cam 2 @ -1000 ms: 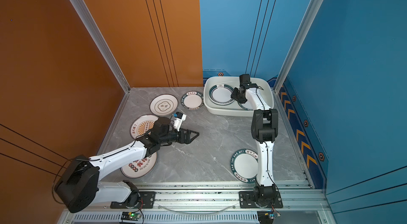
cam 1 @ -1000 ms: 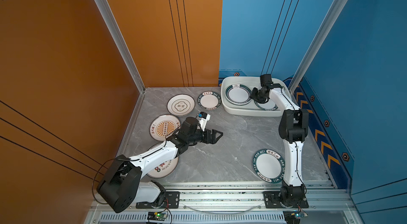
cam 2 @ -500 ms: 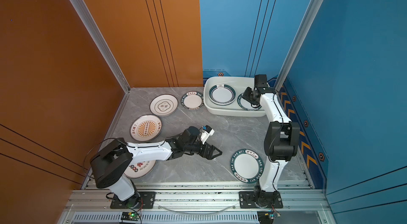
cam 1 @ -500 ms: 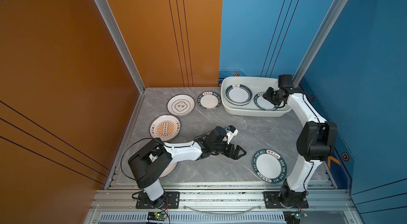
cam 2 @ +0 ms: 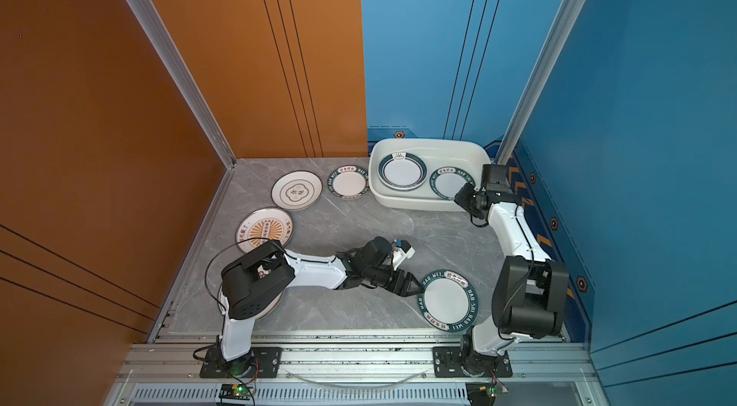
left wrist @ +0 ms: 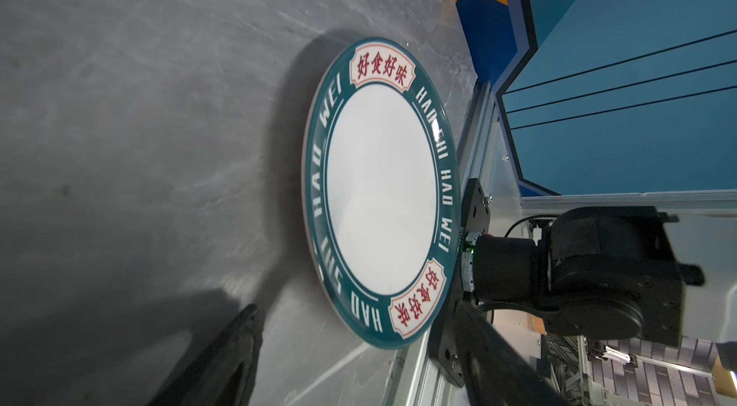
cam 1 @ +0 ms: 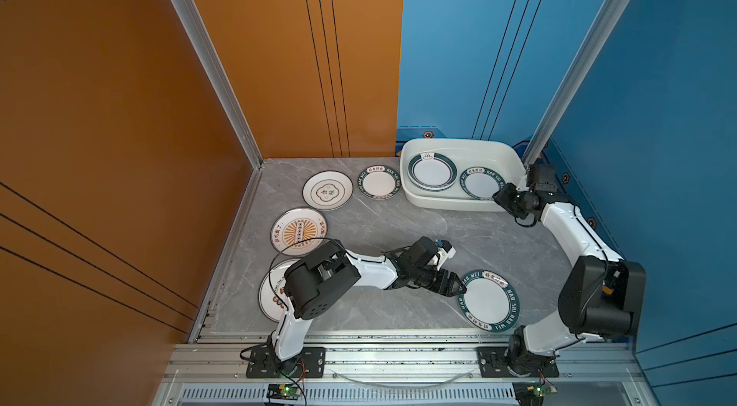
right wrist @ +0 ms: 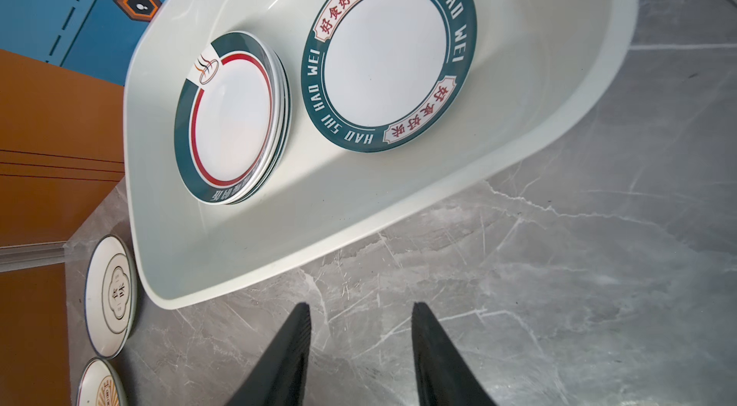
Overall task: Place the plates into the plastic bin on the countertop
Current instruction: 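Grasp the HAO SHI HAO WEI plate edge with the left gripper and tilt it up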
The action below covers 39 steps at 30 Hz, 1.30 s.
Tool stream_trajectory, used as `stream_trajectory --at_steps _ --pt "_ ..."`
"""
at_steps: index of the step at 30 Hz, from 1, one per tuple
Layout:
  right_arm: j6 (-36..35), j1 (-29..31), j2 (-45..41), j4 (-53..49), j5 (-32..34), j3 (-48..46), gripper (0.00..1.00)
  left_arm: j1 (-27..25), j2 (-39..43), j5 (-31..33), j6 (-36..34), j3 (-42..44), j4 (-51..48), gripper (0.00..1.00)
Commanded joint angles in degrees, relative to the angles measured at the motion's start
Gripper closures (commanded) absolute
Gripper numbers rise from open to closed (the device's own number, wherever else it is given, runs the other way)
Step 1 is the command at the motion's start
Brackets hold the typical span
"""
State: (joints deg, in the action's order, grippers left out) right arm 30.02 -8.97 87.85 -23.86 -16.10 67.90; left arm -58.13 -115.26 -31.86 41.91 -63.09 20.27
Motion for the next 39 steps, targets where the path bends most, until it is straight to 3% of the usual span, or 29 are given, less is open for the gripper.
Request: stream_trajectory --at_steps 1,12,26,39 --pt "0.4 -0.8 -2.3 2.2 -1.4 -2.8 0.56 0.4 -2.2 -1.5 -0.1 -3.2 -3.5 0.26" --pt "0.8 -1.7 -4.4 4.2 -2.5 -6.0 0.56 0.1 -7.6 -0.7 -1.2 -10.0 -13.3 0.35" --pt "1.0 -1.8 -4.3 4.8 -3.0 -7.0 0.55 -0.7 -11.4 0.0 -3.9 -16.1 -21.4 0.66" --pt "0.8 -1.8 -5.6 6.1 -3.2 -10.7 0.55 -0.6 -13.9 1.3 -5.7 -19.9 -24.7 0.88"
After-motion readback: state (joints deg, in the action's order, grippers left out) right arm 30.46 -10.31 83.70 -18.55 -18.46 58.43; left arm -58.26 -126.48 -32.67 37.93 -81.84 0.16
